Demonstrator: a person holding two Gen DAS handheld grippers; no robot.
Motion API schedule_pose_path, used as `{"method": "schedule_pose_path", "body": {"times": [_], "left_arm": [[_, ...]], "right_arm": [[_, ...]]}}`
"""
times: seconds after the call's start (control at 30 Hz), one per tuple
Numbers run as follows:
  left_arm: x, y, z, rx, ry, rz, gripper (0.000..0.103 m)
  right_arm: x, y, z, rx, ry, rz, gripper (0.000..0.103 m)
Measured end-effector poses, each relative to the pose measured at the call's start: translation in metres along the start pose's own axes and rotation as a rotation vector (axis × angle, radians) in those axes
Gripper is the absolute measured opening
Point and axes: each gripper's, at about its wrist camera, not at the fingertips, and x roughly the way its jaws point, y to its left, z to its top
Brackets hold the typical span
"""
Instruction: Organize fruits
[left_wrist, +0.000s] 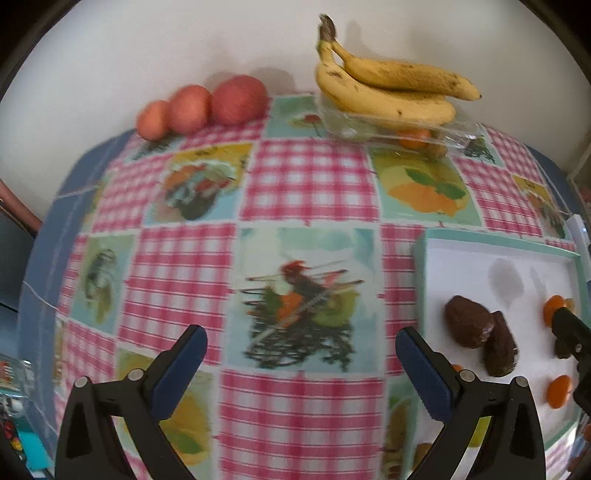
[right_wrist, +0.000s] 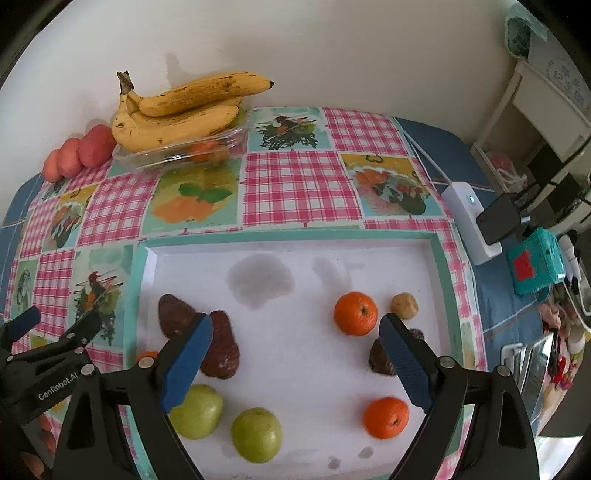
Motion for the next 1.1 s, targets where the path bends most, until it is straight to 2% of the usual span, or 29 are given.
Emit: {"method": "schedule_pose_path", "body": {"times": [0.13,0.37,0.5,0.67,0.9,1.1], "left_arm": [[-0.015,0.019,-0.005,-0.016,-0.048,0.069,0.103],[-0.016,0.051,-0.018,-0.069,-0.005,0.127,0.103],[-0.02,0.064,-0.03,-0.097,0.019,0.128,0.103],[-0.032,0.072,-0.047,-0.104,0.013,0.144,0.103],[-0.035,0.079,-0.068,-0.105,0.047,0.165,0.103],[-0.043,0.079,-0.089,-0.09,0.057,0.167,0.103]], "right_arm": [[-0.01,0.012,-0.005,-0.01,-0.002,-0.002,0.092],[-0.023,0.032,-0.022,-0.035,0.013,0.003,0.092],[-0.028,0.039,-0.034,-0.041,0.02,0.016,0.092],[-0.035,0.044,-0.053,-0.04,0.029,0.029,0.092],[-0.033,0.041,-0.084,-0.018,0.066,0.051,0.092],[-0.043,0.037,-0.102,0.002,0.062,0.062,0.092]]}}
